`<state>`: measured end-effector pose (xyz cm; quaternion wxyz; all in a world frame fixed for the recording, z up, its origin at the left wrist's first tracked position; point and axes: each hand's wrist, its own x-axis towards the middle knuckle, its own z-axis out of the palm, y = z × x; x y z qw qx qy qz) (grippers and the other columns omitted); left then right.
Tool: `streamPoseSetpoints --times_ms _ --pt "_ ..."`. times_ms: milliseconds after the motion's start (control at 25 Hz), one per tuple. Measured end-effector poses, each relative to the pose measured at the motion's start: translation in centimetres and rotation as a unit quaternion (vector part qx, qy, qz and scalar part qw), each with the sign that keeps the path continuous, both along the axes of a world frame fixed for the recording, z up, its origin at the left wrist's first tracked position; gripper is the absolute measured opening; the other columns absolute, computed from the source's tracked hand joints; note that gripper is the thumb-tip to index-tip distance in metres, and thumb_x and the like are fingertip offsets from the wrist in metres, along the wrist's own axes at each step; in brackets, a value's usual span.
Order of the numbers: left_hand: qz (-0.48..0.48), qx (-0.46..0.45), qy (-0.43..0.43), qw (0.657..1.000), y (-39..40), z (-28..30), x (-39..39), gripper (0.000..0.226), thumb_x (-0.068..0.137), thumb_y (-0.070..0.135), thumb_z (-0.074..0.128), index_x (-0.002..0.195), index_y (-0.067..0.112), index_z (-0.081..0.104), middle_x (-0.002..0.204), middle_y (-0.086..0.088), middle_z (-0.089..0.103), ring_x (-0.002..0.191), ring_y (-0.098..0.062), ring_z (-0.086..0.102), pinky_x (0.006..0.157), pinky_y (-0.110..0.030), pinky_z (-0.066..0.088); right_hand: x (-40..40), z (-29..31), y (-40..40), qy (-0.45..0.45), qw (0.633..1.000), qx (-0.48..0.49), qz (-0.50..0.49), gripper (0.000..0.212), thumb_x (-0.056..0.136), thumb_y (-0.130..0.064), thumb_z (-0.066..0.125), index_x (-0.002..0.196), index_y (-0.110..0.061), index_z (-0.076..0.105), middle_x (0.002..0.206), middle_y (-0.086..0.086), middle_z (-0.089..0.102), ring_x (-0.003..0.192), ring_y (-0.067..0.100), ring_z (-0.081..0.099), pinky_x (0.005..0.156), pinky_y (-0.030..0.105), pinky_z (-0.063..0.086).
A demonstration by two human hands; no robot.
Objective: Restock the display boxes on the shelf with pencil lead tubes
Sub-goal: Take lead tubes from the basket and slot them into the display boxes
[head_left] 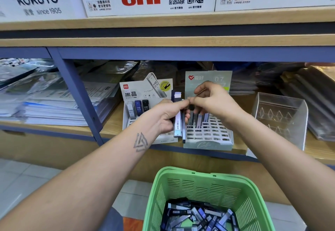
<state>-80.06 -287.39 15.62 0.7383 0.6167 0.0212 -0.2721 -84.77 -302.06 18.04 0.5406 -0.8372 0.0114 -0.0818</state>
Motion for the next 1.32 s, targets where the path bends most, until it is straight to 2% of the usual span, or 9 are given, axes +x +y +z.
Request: streamPoseSetpoints --times_ms 160,240,480,680,800,960,1120,1200,1320 --pt "0.023 -0.058 0.025 0.998 0.2 0.1 -0.1 0.007 0.095 0.007 0.065 0.094 0.000 0.065 0.073 -0.015 0.067 0.060 -0.023 0.067 0.059 -0.037 0.062 -0.9 0.2 -0.1 0.109 0.991 -0.004 0.073 0.051 0.084 -0.018 0.082 0.119 -0.005 0.046 0.079 0.021 0.073 0.062 0.027 0.070 0.061 0.037 0.060" --pt "0.052 -0.068 0.028 0.996 -0.1 0.1 0.0 0.010 0.094 0.007 0.066 0.090 -0.003 0.064 0.068 -0.018 0.067 0.057 -0.025 0.069 0.061 -0.040 0.061 -1.0 -0.1 0.4 0.132 0.987 -0.020 0.087 0.057 0.081 -0.015 0.084 0.119 -0.005 0.043 0.078 0.020 0.071 0.061 0.029 0.072 0.060 0.037 0.063" --pt "0.069 -0.083 0.029 0.994 0.2 0.1 0.0 0.015 0.092 0.009 0.069 0.098 -0.004 0.064 0.080 -0.023 0.070 0.061 -0.028 0.073 0.055 -0.040 0.062 -0.4 -0.6 0.6 0.137 0.988 -0.006 0.069 0.056 0.082 0.001 0.077 0.129 -0.010 0.048 0.083 0.021 0.073 0.066 0.029 0.071 0.070 0.042 0.064" --pt "0.071 -0.104 0.030 0.992 0.9 0.2 0.5 0.014 0.095 0.004 0.063 0.102 -0.007 0.063 0.084 -0.027 0.072 0.070 -0.035 0.074 0.067 -0.048 0.062 -0.2 -0.5 0.5 0.136 0.988 0.053 0.049 0.054 0.082 0.009 0.071 0.130 -0.007 0.054 0.085 0.020 0.071 0.061 0.023 0.070 0.065 0.036 0.063" --pt "0.092 -0.088 0.002 0.992 1.5 0.4 0.7 0.018 0.095 0.004 0.065 0.109 -0.006 0.062 0.082 -0.025 0.073 0.065 -0.031 0.074 0.055 -0.038 0.062 -0.1 0.0 -0.1 0.125 0.986 0.098 0.039 0.050 0.082 0.010 0.073 0.127 -0.008 0.058 0.086 0.020 0.074 0.066 0.024 0.073 0.068 0.035 0.064" --pt "0.084 -0.039 -0.049 0.995 1.1 0.9 0.6 0.010 0.090 0.005 0.072 0.096 0.004 0.064 0.083 -0.018 0.067 0.044 -0.011 0.053 0.039 -0.017 0.040 0.1 0.0 -1.1 0.119 0.982 0.138 0.048 0.038 0.084 0.010 0.072 0.120 -0.001 0.062 0.086 0.017 0.075 0.071 0.022 0.074 0.065 0.030 0.063" --pt "0.025 -0.073 -0.042 0.996 0.7 1.4 0.2 0.014 0.089 -0.001 0.068 0.102 0.003 0.065 0.080 -0.011 0.061 0.043 -0.008 0.049 0.039 -0.015 0.037 -0.1 -0.4 -1.8 0.109 0.978 0.157 0.077 0.030 0.088 0.013 0.066 0.115 0.001 0.058 0.073 0.011 0.071 0.069 0.023 0.071 0.057 0.027 0.060" --pt "-0.016 -0.097 -0.025 0.995 0.6 1.6 0.1 0.020 0.091 0.001 0.067 0.110 0.004 0.063 0.083 -0.010 0.061 0.044 -0.006 0.049 0.039 -0.014 0.038 -0.2 -0.5 -2.1 0.104 0.975 0.175 0.091 0.027 0.090 0.014 0.063 0.113 0.001 0.057 0.079 0.018 0.070 0.077 0.030 0.072 0.059 0.028 0.061" --pt "-0.055 -0.101 -0.012 0.993 0.5 1.9 -0.1 0.011 0.090 0.002 0.067 0.100 0.005 0.066 0.078 -0.006 0.063 0.045 -0.004 0.049 0.039 -0.013 0.039 -0.3 -0.3 -2.3 0.102 0.972 0.182 0.105 0.021 0.090 0.011 0.065 0.109 0.002 0.063 0.086 0.023 0.072 0.082 0.031 0.075 0.063 0.028 0.062"
